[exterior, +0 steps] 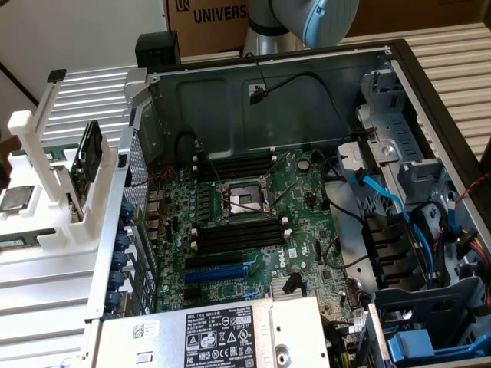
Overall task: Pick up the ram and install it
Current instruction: 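Pick up the ram and move it above insertion slot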
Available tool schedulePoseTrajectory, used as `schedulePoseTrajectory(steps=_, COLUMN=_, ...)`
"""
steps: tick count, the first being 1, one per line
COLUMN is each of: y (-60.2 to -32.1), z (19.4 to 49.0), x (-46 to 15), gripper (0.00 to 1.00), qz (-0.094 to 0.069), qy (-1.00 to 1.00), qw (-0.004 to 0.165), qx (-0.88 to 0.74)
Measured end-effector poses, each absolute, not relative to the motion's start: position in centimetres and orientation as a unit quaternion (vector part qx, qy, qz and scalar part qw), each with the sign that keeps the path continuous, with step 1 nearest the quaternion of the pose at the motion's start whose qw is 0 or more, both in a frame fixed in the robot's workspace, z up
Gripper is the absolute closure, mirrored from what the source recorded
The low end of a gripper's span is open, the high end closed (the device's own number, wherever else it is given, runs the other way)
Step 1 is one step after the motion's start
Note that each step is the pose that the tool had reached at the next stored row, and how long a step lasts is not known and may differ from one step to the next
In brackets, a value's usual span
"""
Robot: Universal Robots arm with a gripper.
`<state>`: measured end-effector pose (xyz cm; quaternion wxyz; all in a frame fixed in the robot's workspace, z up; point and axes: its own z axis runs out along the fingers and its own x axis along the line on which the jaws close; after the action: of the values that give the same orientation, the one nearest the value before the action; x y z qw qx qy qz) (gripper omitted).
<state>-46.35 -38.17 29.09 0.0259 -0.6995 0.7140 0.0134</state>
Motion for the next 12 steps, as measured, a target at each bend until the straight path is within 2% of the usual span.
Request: schedulePoseTrajectory(steps=12, y=-38.4, z=26.8, x=-47.6, gripper=0.9, qz=0.014, qy=0.714, qw=0.037, qx=-0.699)
